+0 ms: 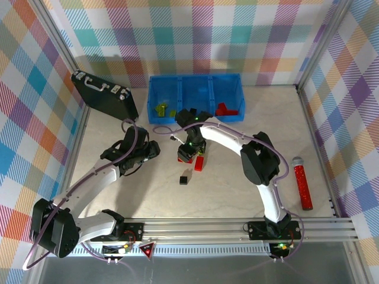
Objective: Sort the legos into containers by color
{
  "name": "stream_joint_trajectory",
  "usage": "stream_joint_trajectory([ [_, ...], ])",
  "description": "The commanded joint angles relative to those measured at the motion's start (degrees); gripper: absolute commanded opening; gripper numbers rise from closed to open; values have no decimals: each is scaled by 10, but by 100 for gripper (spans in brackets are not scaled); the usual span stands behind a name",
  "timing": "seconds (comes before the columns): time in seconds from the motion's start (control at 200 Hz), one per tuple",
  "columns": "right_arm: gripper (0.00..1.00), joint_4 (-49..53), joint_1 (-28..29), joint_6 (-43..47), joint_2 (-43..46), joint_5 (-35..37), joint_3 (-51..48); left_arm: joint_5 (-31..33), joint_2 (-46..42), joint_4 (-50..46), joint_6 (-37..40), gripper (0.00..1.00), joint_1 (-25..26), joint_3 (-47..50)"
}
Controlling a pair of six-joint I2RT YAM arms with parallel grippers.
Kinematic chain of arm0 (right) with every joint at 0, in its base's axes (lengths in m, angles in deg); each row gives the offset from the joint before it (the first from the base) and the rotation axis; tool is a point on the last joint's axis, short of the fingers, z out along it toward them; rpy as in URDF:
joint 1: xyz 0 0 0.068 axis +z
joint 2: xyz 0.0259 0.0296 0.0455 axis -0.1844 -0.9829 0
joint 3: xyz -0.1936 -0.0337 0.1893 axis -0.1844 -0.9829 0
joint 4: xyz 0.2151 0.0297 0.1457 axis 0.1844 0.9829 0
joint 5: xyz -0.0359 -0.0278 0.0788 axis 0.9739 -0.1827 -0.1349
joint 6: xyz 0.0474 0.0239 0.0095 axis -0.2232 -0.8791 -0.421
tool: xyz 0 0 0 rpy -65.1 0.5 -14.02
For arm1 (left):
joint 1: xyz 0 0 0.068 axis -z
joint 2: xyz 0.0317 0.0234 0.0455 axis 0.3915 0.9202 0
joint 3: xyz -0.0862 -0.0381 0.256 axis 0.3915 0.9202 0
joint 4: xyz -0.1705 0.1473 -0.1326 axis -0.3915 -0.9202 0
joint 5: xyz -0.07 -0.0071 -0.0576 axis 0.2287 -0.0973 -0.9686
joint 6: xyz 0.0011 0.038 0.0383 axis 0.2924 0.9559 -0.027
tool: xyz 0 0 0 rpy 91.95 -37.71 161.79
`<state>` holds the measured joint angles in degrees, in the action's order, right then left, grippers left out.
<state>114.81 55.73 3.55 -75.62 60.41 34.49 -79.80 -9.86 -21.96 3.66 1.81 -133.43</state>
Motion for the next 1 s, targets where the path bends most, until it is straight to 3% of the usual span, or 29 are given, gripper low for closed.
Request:
stream_joint_trajectory([
  [0.0,52,24,8,33,-27,15,35,8,-18,-18,-2,46,-10,10],
  [0.465,47,34,17,32,-90,34,68,14,-34,-20,-8,46,-10,21],
  [0.76,27,20,18,20,-67,31,49,13,-31,-20,-9,46,-11,23],
  [1.0,23,16,17,6,-36,41,45,7,-30,-16,-10,46,-10,22],
])
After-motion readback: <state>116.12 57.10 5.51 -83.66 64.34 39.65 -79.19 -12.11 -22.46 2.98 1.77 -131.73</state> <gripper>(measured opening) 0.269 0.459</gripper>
